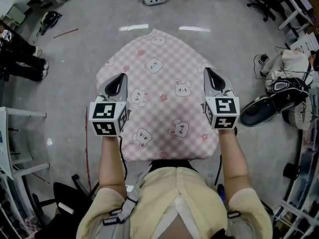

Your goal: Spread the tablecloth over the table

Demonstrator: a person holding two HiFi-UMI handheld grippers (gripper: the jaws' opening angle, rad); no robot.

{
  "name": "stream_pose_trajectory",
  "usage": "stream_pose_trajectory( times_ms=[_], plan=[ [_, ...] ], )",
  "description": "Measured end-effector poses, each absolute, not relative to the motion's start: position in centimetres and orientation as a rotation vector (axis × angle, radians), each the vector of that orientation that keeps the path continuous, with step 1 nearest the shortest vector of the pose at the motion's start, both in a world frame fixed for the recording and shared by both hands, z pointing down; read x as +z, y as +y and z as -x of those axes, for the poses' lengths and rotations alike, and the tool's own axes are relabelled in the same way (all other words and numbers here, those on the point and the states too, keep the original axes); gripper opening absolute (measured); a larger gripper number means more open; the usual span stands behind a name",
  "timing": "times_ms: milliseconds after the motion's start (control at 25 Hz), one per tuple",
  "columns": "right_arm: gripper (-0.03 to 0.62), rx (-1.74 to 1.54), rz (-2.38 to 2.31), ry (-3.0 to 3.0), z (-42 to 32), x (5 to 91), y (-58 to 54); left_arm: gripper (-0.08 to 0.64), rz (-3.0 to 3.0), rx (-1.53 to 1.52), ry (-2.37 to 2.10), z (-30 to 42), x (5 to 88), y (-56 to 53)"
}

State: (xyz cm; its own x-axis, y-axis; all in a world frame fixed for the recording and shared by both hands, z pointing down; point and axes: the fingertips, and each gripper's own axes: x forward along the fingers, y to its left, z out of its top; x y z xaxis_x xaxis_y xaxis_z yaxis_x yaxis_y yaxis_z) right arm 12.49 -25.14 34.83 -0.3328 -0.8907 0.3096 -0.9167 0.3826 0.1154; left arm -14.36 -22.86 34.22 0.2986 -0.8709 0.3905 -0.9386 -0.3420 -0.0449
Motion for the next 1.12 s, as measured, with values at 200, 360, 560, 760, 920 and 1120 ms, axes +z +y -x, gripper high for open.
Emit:
stream_pose_trajectory(
  times_ms=[200, 360, 560, 760, 920, 1120],
  plan=[
    [0.005, 0.17, -1.579, -2.344, -13.6, 34.7, -22.9, 0.006, -2.333, 0.506, -1.679, 14.0, 34.4, -20.1],
    [0.003, 0.198, -1.56, -2.356, -13.8, 34.8, -20.9, 0.006, -2.323, 0.509, -1.659, 13.5, 34.8, -18.3],
    [0.005, 0.239, -1.542, -2.362, -13.6, 35.0, -18.9, 0.006, -2.315, 0.51, -1.636, 13.2, 34.6, -17.0],
    [0.005, 0.275, -1.546, -2.372, -14.2, 35.2, -17.3, 0.006, -2.324, 0.528, -1.609, 12.1, 34.9, -15.7],
    [0.005, 0.296, -1.549, -2.388, -14.2, 35.4, -16.4, 0.006, -2.31, 0.539, -1.605, 12.0, 35.5, -14.7],
    [0.005, 0.336, -1.574, -2.372, -14.2, 36.1, -15.8, 0.006, -2.3, 0.537, -1.599, 12.1, 35.9, -13.8]
  ],
)
